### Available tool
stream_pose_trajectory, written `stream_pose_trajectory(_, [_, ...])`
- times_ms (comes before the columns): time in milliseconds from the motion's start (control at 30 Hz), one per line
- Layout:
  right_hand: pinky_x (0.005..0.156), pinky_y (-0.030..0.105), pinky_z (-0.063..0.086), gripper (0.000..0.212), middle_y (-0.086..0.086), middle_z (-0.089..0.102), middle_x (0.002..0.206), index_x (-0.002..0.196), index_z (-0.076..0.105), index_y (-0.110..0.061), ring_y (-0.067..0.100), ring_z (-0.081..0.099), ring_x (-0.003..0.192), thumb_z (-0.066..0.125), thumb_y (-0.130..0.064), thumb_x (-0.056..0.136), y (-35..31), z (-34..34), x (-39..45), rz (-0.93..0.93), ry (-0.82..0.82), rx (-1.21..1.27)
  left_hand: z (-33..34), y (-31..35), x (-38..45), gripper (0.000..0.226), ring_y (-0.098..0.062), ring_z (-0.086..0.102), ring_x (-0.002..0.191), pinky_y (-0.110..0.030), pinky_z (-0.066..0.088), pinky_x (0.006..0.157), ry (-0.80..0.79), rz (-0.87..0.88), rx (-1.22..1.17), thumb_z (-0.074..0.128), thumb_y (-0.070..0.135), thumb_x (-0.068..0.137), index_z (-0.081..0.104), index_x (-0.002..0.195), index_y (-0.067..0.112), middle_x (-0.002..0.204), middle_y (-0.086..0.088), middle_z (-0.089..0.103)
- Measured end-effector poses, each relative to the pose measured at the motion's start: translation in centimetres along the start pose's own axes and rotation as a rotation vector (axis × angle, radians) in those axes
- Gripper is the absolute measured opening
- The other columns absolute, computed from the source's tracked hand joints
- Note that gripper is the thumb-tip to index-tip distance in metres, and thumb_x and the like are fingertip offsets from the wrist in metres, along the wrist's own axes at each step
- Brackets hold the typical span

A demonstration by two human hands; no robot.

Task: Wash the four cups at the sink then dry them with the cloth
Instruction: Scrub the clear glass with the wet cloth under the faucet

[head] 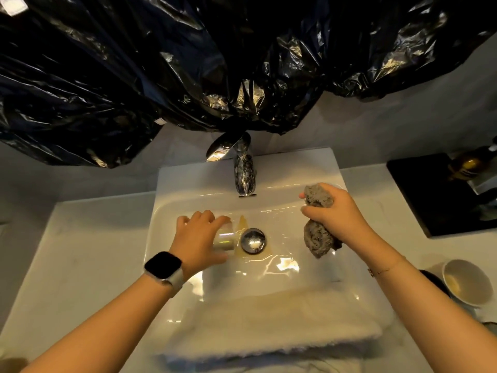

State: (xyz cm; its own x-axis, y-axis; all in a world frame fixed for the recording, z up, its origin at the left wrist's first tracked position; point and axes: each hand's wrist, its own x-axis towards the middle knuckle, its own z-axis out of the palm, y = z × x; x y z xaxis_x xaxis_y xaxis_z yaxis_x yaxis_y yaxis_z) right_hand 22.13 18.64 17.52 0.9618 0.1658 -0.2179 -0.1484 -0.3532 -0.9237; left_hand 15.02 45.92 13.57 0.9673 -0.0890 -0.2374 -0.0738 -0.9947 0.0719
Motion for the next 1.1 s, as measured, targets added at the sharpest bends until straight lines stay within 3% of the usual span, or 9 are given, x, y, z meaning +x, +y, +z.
stream_pose_trajectory(100, [0.076, 0.036, 0.056, 0.021, -0.001, 0.07, 0.091, 0.1, 0.067, -0.021, 0.018, 0.065, 0.085, 0.073, -0.026, 0.08, -1.8, 0.2, 0.5, -0.152, 0.018, -0.288, 1.0, -1.0, -1.0, 0.078, -0.011, 0.05, 0.111, -0.031, 0.039, 0.099, 0.167, -0.047, -0.417, 0.081, 0.052, 0.069, 0.044, 0.135, 0.032, 0.122, 0.012, 0.051])
stream_pose_trajectory(200, [0.067, 0.034, 0.053, 0.035, -0.001, 0.069, 0.088, 0.108, 0.062, -0.025, 0.021, 0.062, 0.081, 0.067, -0.048, 0.083, -4.9, 1.6, 1.4, -0.392, 0.076, -0.67, 2.3, -1.3, -1.6, 0.081, -0.002, 0.052, 0.106, -0.011, 0.042, 0.092, 0.278, -0.102, -0.775, 0.088, 0.04, 0.067, 0.045, 0.135, 0.03, 0.118, 0.015, 0.051])
stream_pose_trajectory(367, [0.059, 0.032, 0.046, 0.058, 0.0, 0.07, 0.099, 0.136, 0.049, -0.031, 0.025, 0.066, 0.088, 0.058, -0.059, 0.086, -8.1, 5.6, 4.4, -0.799, 0.146, -0.974, 3.1, -0.5, -1.6, 0.073, 0.009, 0.051, 0.111, -0.005, 0.043, 0.083, 0.363, -0.129, -1.118, 0.089, 0.035, 0.061, 0.047, 0.119, 0.048, 0.121, 0.019, 0.052])
stream_pose_trajectory(433, [0.054, 0.03, 0.043, 0.056, 0.002, 0.069, 0.092, 0.133, 0.054, -0.03, 0.026, 0.066, 0.081, 0.061, -0.057, 0.085, -8.2, 7.2, 5.5, -0.901, 0.16, -1.045, 3.3, -0.1, -1.7, 0.074, 0.009, 0.051, 0.112, -0.004, 0.046, 0.08, 0.361, -0.132, -1.198, 0.092, 0.027, 0.061, 0.049, 0.117, 0.047, 0.123, 0.016, 0.052])
stream_pose_trajectory(533, [0.046, 0.027, 0.042, 0.036, 0.002, 0.067, 0.077, 0.108, 0.069, -0.023, 0.026, 0.065, 0.067, 0.072, -0.046, 0.08, -8.1, 8.5, 6.6, -1.002, 0.22, -1.049, 3.8, 0.4, -1.9, 0.075, 0.01, 0.05, 0.113, -0.005, 0.047, 0.081, 0.38, -0.121, -1.269, 0.092, 0.029, 0.057, 0.05, 0.117, 0.047, 0.123, 0.022, 0.05])
stream_pose_trajectory(667, [0.042, 0.024, 0.033, 0.022, -0.001, 0.06, 0.069, 0.086, 0.069, -0.021, 0.021, 0.058, 0.06, 0.073, -0.041, 0.078, -8.6, 9.6, 7.5, -1.049, 0.311, -1.069, 4.4, 0.4, -1.7, 0.078, 0.009, 0.048, 0.117, -0.007, 0.048, 0.082, 0.394, -0.134, -1.326, 0.091, 0.032, 0.059, 0.049, 0.123, 0.045, 0.12, 0.035, 0.048])
stream_pose_trajectory(767, [0.04, 0.024, 0.028, 0.019, -0.002, 0.057, 0.067, 0.081, 0.067, -0.021, 0.018, 0.052, 0.056, 0.078, -0.034, 0.072, -9.2, 9.8, 8.4, -1.166, 0.354, -1.152, 4.8, 0.2, -1.4, 0.08, 0.009, 0.047, 0.12, -0.009, 0.049, 0.084, 0.389, -0.137, -1.333, 0.092, 0.025, 0.063, 0.047, 0.125, 0.045, 0.123, 0.035, 0.048])
stream_pose_trajectory(867, [0.039, 0.026, 0.029, 0.026, -0.002, 0.057, 0.067, 0.081, 0.068, -0.019, 0.017, 0.051, 0.056, 0.062, -0.044, 0.087, -8.9, 9.3, 9.0, -1.259, 0.349, -1.084, 4.9, 0.1, -1.1, 0.079, 0.006, 0.05, 0.12, -0.01, 0.049, 0.084, 0.377, -0.134, -1.352, 0.092, 0.022, 0.065, 0.048, 0.126, 0.042, 0.122, 0.035, 0.052])
stream_pose_trajectory(1100, [0.043, 0.032, 0.042, 0.028, -0.004, 0.061, 0.07, 0.08, 0.069, -0.022, 0.016, 0.059, 0.064, 0.062, -0.047, 0.089, -9.2, 8.8, 9.3, -1.071, 0.377, -0.847, 4.9, 0.4, -0.6, 0.075, 0.008, 0.053, 0.116, -0.011, 0.049, 0.082, 0.343, -0.133, -1.368, 0.091, 0.016, 0.064, 0.05, 0.122, 0.041, 0.117, 0.034, 0.057])
